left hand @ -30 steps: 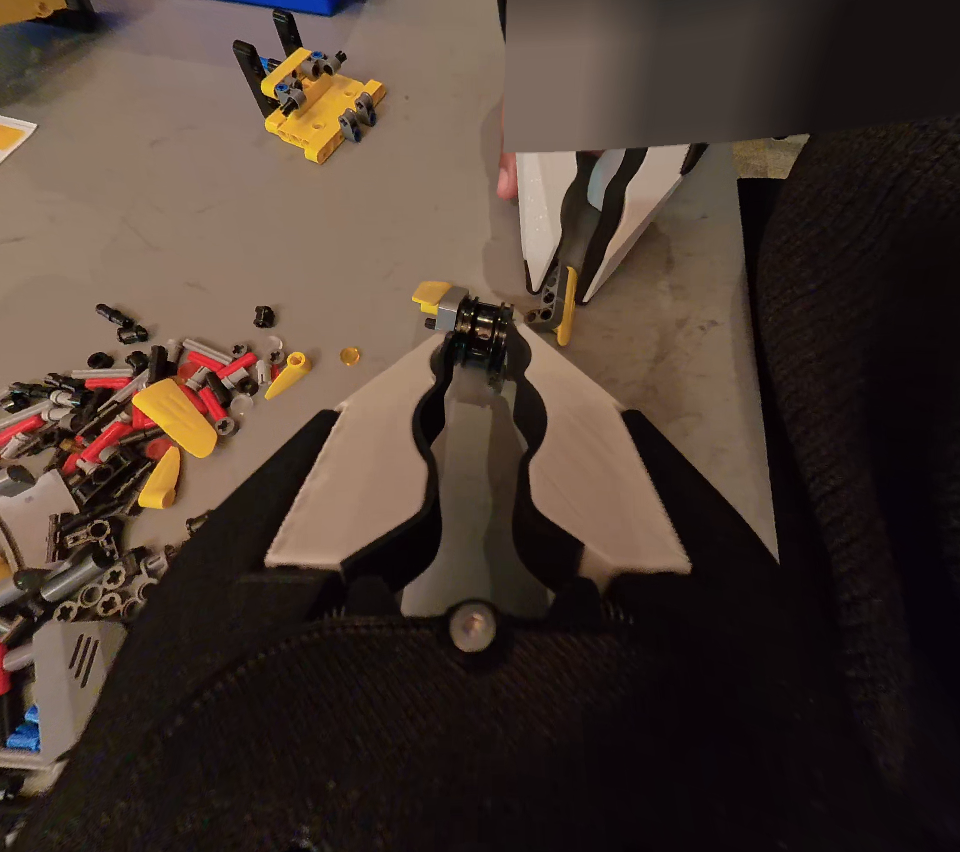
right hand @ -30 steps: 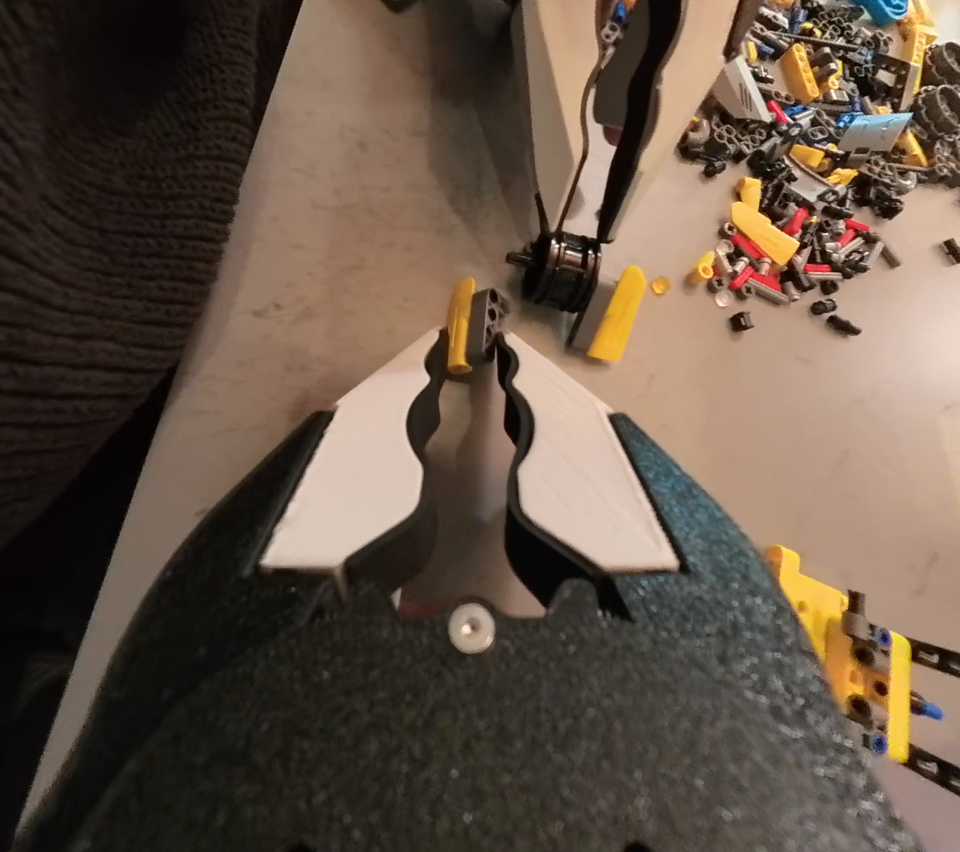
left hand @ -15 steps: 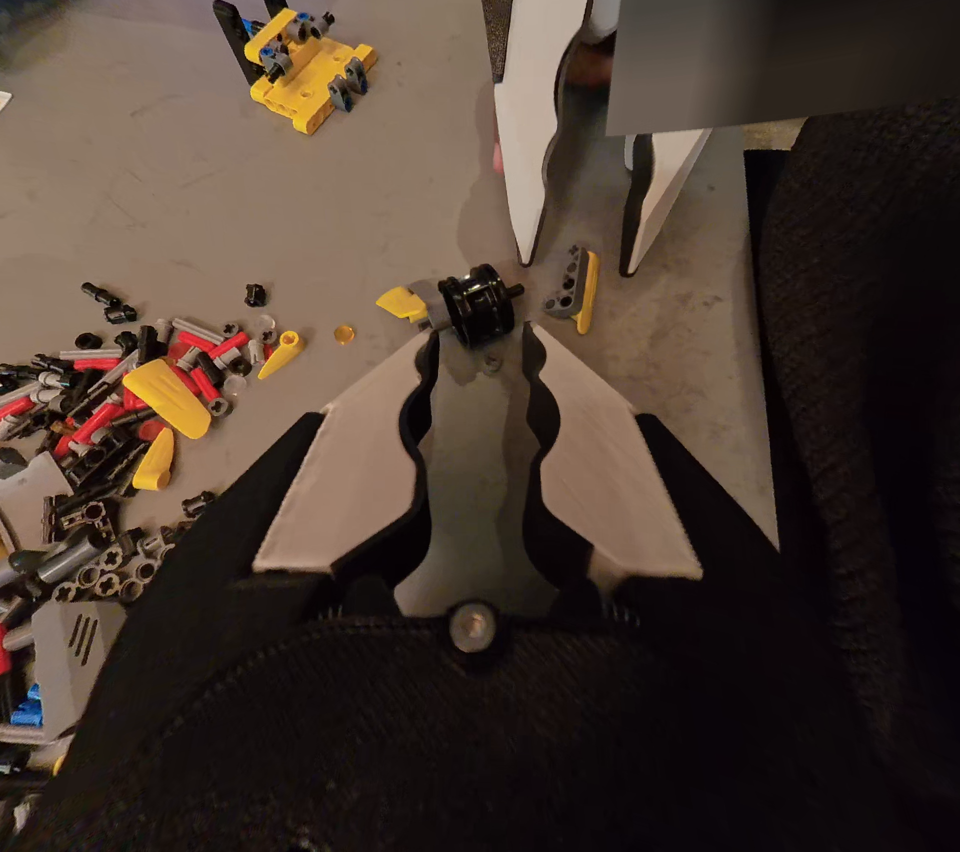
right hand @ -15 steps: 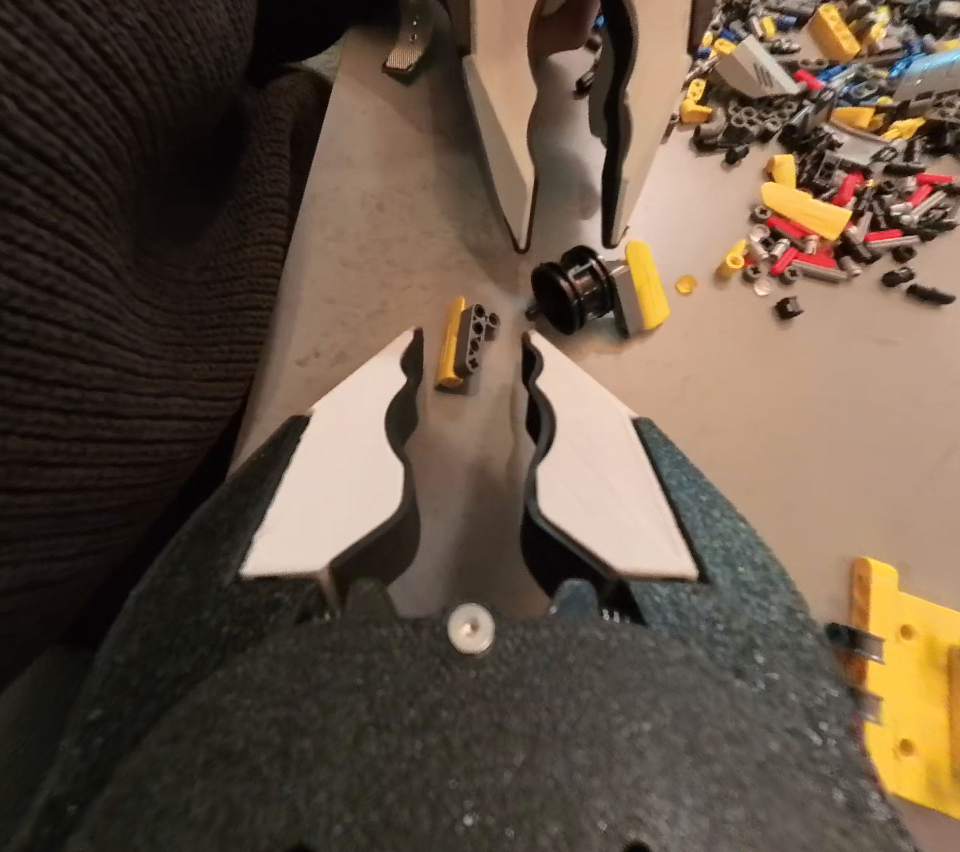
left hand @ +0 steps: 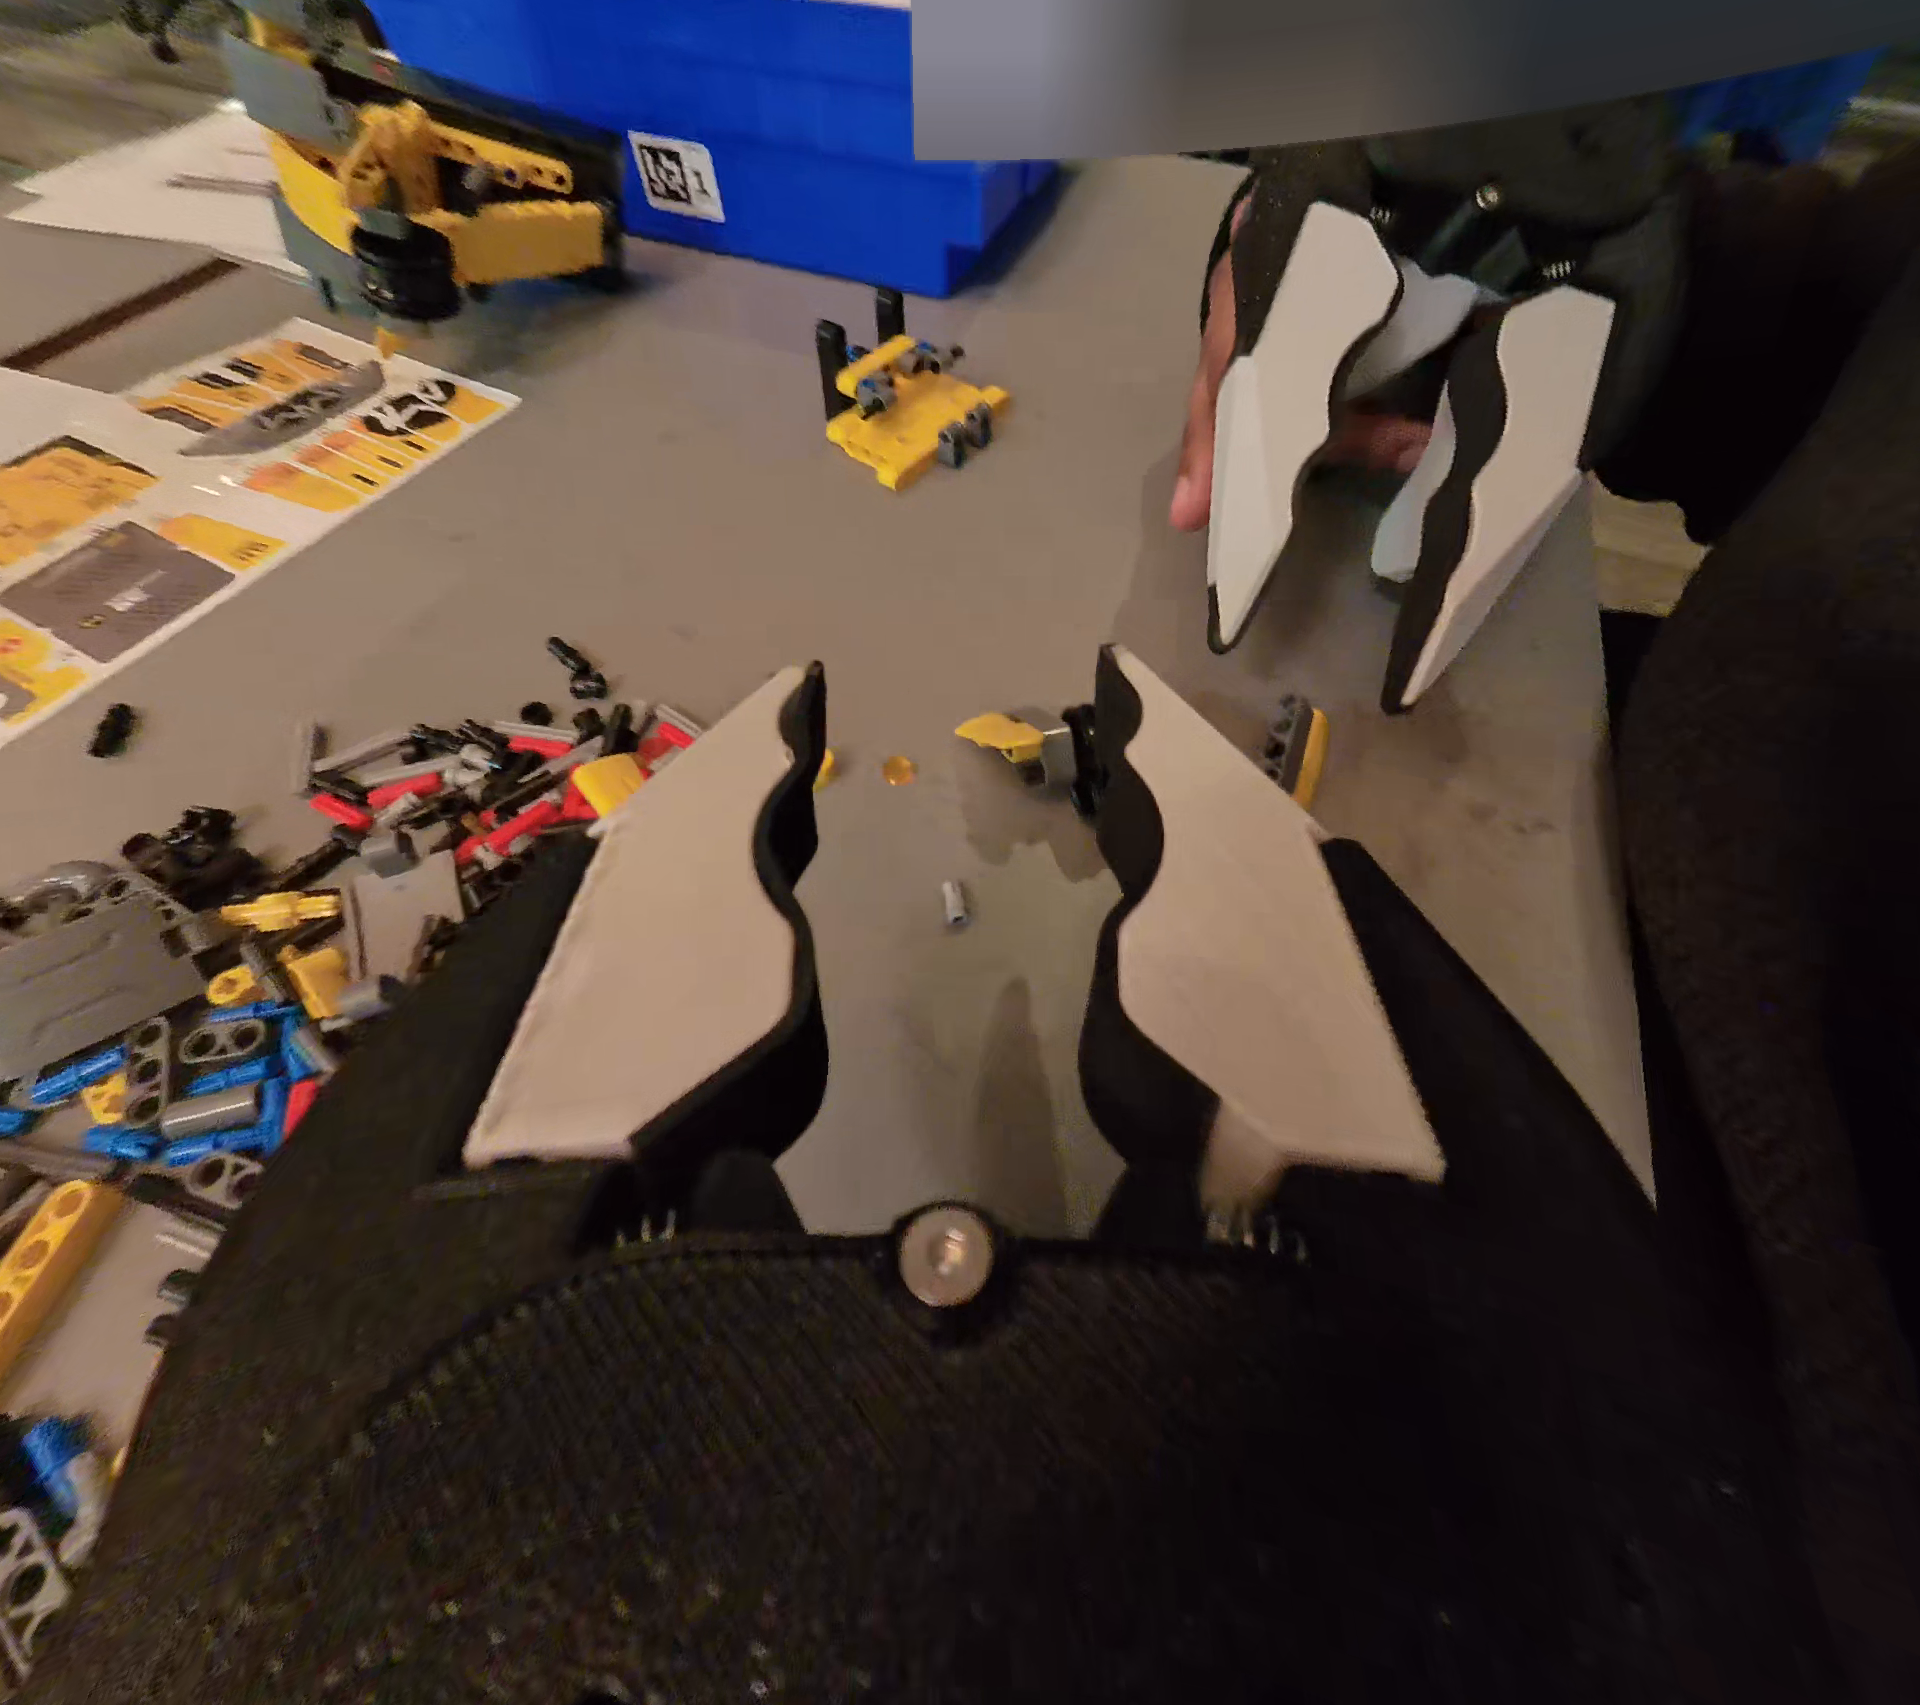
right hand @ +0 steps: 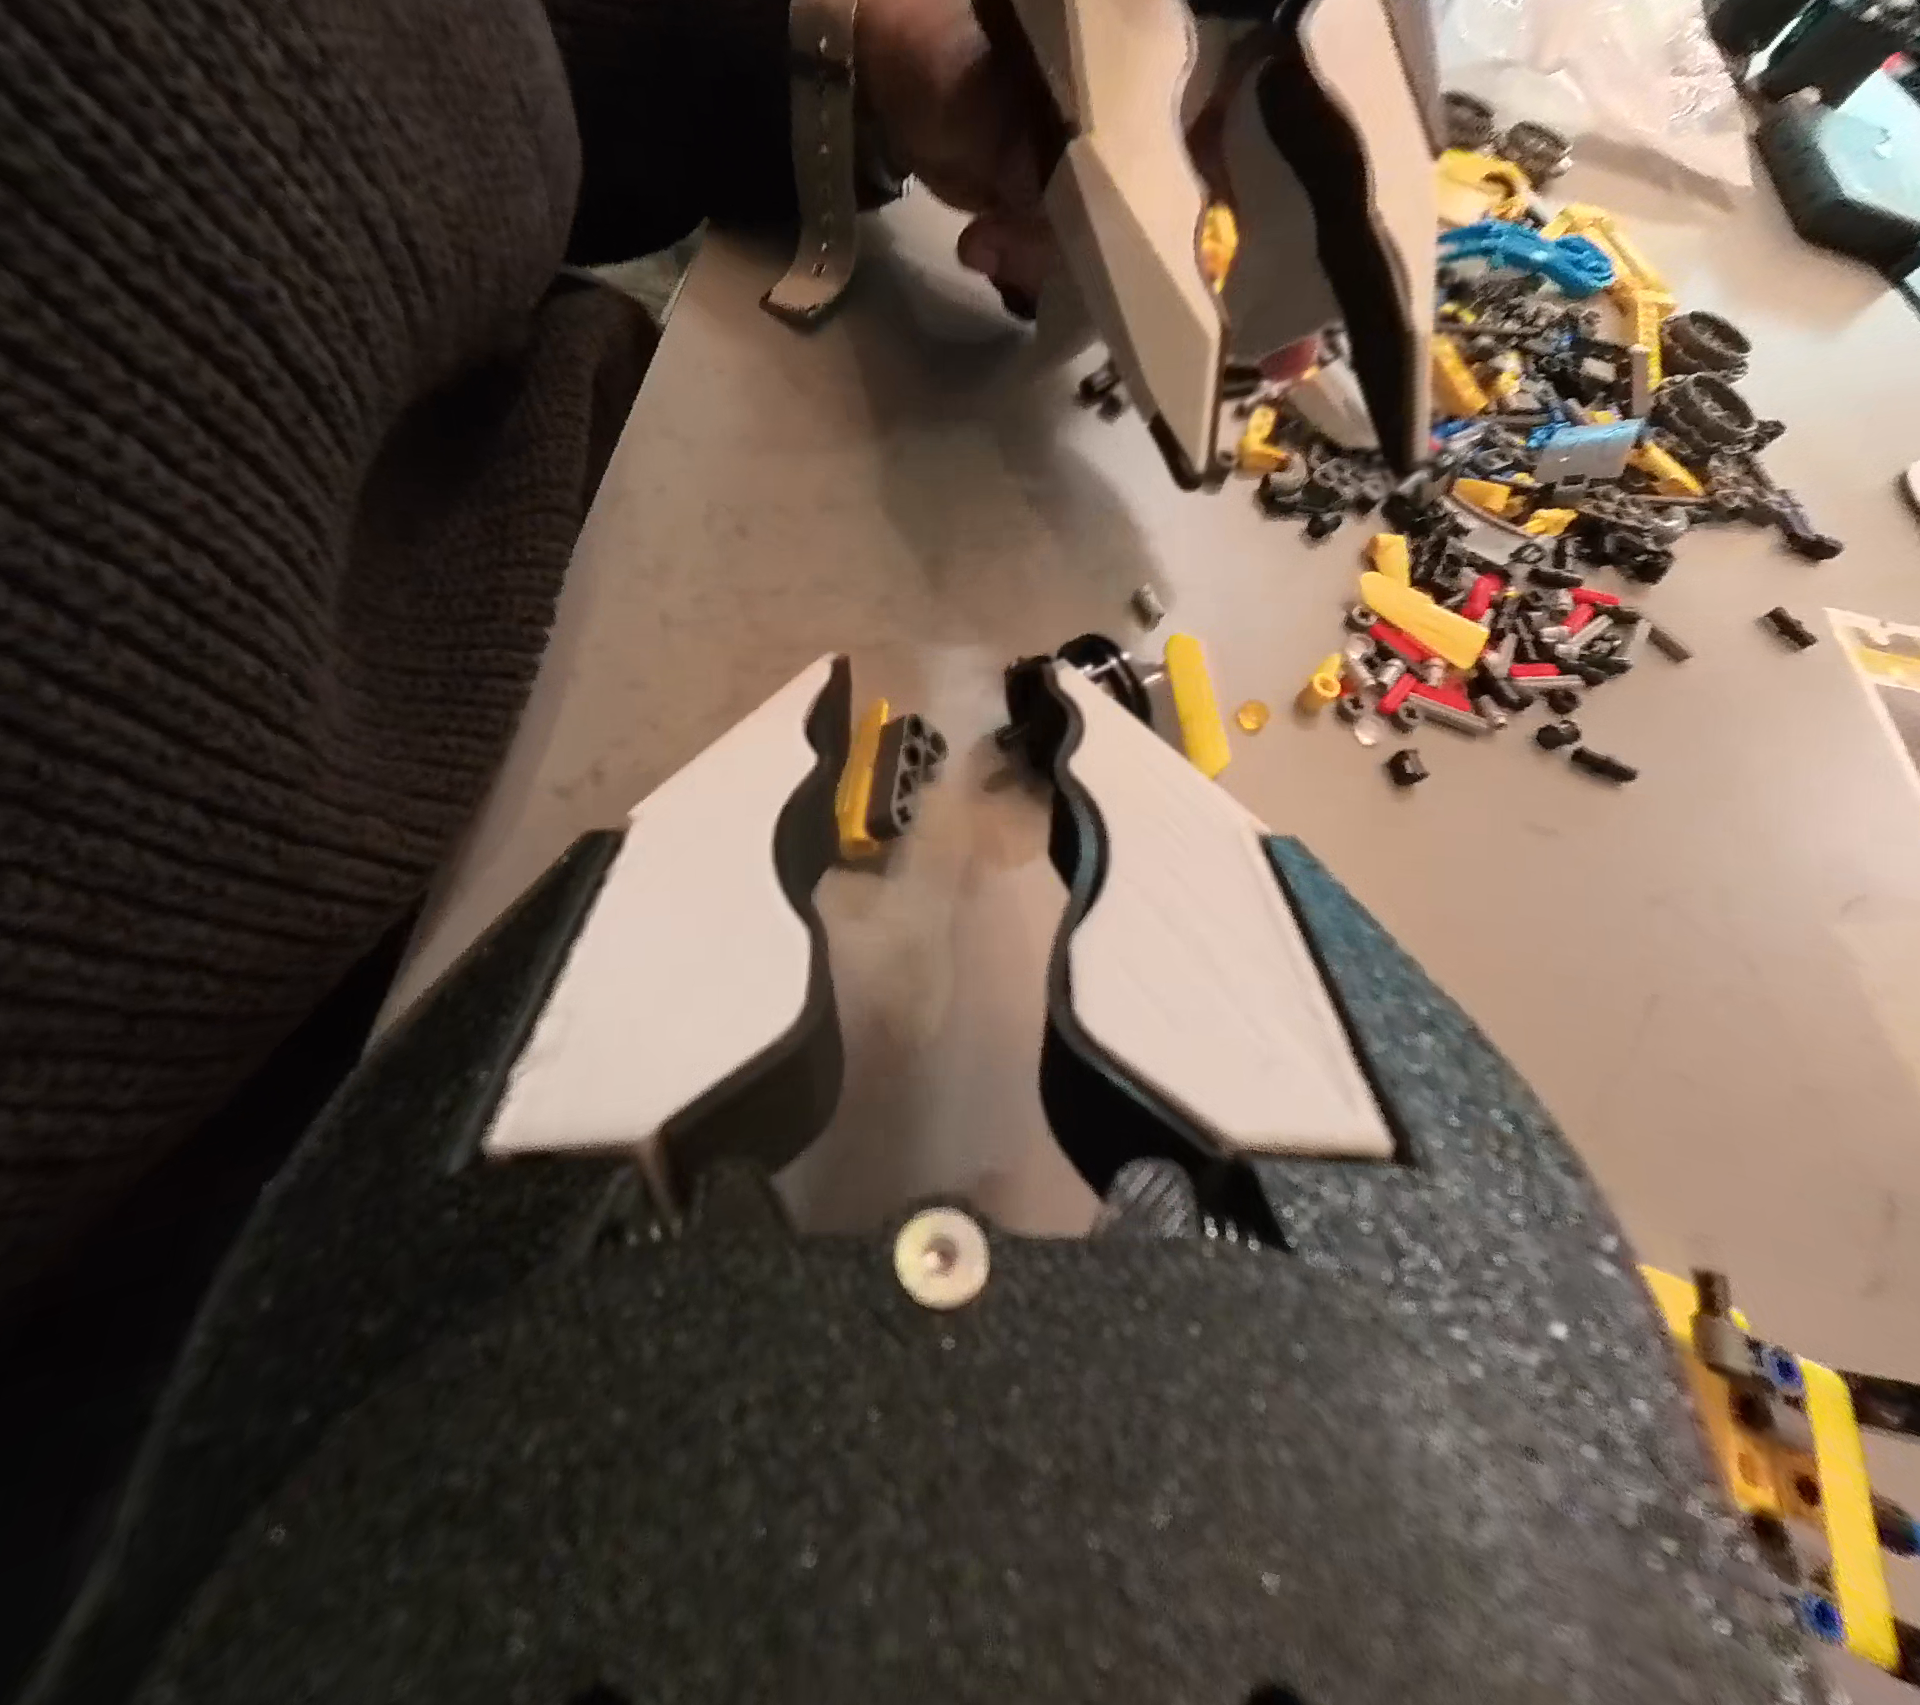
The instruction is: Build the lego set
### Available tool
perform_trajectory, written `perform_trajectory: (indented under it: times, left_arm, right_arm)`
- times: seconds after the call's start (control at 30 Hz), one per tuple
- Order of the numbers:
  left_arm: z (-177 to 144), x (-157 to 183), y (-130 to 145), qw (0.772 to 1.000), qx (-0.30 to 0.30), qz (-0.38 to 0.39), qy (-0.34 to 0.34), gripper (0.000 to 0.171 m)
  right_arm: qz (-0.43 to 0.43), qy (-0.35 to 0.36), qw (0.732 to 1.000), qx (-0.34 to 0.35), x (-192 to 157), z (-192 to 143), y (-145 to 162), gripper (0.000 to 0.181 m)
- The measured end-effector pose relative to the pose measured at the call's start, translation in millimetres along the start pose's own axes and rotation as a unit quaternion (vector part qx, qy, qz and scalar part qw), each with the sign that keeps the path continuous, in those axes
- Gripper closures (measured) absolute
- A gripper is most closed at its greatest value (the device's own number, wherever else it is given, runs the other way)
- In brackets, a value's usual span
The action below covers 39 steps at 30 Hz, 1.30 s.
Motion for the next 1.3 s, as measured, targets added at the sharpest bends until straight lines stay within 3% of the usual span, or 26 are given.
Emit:
perform_trajectory:
  times: [0.23, 0.4, 0.63, 0.8, 1.03, 1.2, 1.3]
  left_arm:
    - [-7.2, -8.4, -3.6, 0.999, 0.027, -0.019, -0.023, 0.139]
    - [-5.5, -6.9, -2.4, 0.999, 0.027, -0.020, -0.017, 0.140]
    - [-3.7, -0.2, -4.3, 0.999, 0.034, -0.003, -0.014, 0.140]
    - [-7.2, -3.5, -5.9, 0.999, 0.042, 0.005, -0.031, 0.138]
    - [-11.0, -15.1, -7.2, 0.997, 0.048, 0.002, -0.064, 0.130]
    - [-11.5, -15.7, -11.4, 0.996, 0.067, -0.013, -0.062, 0.109]
    - [-9.0, -12.7, -11.3, 0.996, 0.062, -0.003, -0.062, 0.106]
  right_arm:
    - [0.058, 0.084, 0.993, 0.062, 38.1, -2.7, -16.0, 0.143]
    - [0.142, 0.115, 0.974, 0.133, 69.0, -22.2, -27.8, 0.142]
    - [0.186, 0.183, 0.951, 0.167, 102.0, -35.4, -25.0, 0.140]
    - [0.202, 0.189, 0.942, 0.189, 108.4, -41.1, -26.5, 0.140]
    - [0.267, 0.143, 0.923, 0.236, 113.5, -50.0, -29.3, 0.128]
    - [0.266, 0.125, 0.931, 0.215, 110.0, -40.8, -27.0, 0.128]
    - [0.250, 0.102, 0.942, 0.201, 101.5, -34.9, -28.7, 0.137]
Point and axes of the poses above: each gripper's, where its closed fingertips meet, z out along the fingers, y out of its underside, x = y × z across the jaws, the point moved 1 cm from there along -z, back along the fingers, and after that the axes turned 9 degrees about y, right-handed, at the moved point
